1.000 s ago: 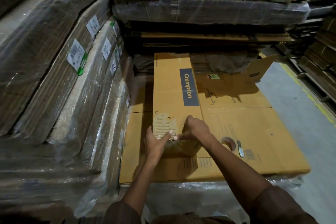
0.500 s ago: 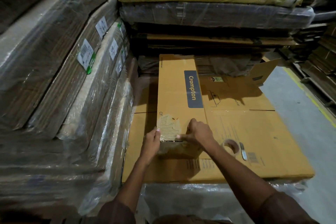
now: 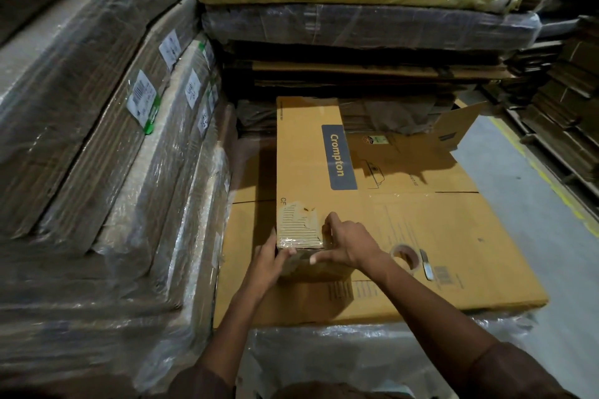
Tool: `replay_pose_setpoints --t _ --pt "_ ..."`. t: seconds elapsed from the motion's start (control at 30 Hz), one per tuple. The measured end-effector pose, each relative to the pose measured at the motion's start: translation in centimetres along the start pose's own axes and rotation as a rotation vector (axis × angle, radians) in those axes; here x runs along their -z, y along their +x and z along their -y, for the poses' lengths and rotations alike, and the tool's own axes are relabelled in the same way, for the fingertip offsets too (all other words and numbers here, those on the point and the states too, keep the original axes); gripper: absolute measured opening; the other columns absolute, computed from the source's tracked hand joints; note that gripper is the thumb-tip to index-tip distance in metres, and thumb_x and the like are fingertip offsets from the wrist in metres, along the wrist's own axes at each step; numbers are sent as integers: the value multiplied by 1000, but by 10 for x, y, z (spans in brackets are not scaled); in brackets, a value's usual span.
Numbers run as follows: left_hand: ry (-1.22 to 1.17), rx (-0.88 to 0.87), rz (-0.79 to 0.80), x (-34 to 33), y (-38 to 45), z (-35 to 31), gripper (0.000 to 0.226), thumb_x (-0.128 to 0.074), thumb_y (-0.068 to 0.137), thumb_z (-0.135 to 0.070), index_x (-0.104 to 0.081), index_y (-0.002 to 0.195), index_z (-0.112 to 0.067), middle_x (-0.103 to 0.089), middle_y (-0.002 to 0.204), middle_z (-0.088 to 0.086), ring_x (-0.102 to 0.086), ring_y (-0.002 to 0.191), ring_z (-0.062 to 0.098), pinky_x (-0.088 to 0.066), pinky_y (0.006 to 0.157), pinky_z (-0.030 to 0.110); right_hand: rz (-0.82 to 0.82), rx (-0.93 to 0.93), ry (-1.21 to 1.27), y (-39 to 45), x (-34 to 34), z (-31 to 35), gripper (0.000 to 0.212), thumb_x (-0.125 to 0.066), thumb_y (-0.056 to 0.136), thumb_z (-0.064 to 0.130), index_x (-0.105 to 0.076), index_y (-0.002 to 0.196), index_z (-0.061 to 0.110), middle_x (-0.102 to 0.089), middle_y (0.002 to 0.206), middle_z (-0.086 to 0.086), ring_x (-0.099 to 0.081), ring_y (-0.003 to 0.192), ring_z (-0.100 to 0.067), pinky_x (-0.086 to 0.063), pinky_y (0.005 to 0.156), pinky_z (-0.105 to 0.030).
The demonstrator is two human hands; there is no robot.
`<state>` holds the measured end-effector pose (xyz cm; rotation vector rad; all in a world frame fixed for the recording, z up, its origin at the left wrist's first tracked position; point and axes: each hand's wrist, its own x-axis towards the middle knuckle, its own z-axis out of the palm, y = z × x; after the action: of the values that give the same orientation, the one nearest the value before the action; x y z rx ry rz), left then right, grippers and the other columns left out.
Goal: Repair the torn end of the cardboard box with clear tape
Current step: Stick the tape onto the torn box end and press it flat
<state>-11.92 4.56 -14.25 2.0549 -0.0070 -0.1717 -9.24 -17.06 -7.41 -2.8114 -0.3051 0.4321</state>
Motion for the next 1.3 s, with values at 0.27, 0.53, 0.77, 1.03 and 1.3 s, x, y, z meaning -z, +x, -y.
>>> replay_pose_setpoints --t 0.27,0.53,0.77,1.03,1.3 --pt "96 27 -18 -4 -1 -5 62 -60 98 -3 -36 154 -10 -64 135 8 -58 112 6 -43 74 -3 -66 124 -92 2 -19 -5 53 -66 92 50 -32 118 18 -70 103 -11 -67 90 -37 -49 76 -42" --pt "12 54 -107 -12 -7 -21 75 -90 73 -29 -53 138 -22 -70 119 -8 -67 106 9 -43 69 -3 -76 70 -33 -4 -13 -3 73 -67 81 69 -35 120 17 -69 103 -12 -65 91 -36 -53 76 -43" --pt "142 78 -141 -14 -9 -21 48 -64 96 -5 -51 141 -9 -69 126 8 -58 103 6 -41 73 -1 60 174 -10 0 -3 -4 44 -61 98 28 -30 126 15 -68 110 -15 -63 96 -39 -44 77 -39" --pt "198 134 0 -4 0 -24 58 -64 91 1 -48 142 -20 -66 128 4 -64 116 20 -55 96 33 65 123 91 1 3 -11 83 -79 73 64 -31 124 20 -64 103 -8 -62 91 -28 -51 77 -38" --pt "623 119 -88 22 4 -48 44 -67 92 -24 -54 134 -29 -67 125 6 -65 111 31 -54 87 42 240 198 116 5 12 -23 61 -72 88 13 -29 130 22 -63 94 -4 -60 87 -27 -46 70 -33"
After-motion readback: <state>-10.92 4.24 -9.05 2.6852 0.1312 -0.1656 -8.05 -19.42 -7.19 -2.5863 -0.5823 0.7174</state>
